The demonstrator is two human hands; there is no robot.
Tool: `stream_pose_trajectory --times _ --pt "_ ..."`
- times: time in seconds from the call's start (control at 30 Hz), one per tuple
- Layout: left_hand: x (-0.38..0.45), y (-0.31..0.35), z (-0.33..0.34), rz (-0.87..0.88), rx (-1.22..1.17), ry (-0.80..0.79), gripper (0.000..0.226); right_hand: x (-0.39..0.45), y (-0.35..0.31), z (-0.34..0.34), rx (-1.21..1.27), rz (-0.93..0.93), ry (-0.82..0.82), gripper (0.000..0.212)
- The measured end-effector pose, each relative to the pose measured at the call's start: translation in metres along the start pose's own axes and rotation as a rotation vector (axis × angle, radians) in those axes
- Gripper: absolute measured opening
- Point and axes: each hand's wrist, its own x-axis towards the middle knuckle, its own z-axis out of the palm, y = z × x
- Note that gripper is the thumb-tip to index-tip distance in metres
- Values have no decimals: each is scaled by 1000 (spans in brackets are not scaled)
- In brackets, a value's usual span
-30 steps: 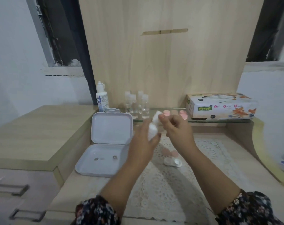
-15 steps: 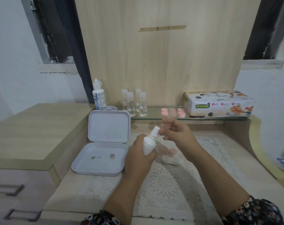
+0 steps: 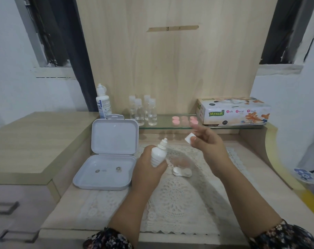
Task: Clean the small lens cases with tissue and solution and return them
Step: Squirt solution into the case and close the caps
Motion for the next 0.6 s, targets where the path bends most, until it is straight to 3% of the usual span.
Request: stream_pose_trajectory --times 0.1,0.17,0.47,0.53,0.6 --pt "1 -1 1 4 -23 12 33 -5 18 -24 -298 65 149 28" --pt "1 -1 1 12 -15 2 34 -9 31 -30 -413 93 149 29" --pt "4 -4 4 46 -12 24 33 -20 54 -26 -574 133 22 31" --pt "6 -5 5 68 -17 24 36 -23 50 -26 -573 79 37 32" --pt "9 -6 6 78 -12 22 43 -28 47 -25 -635 -37 58 19"
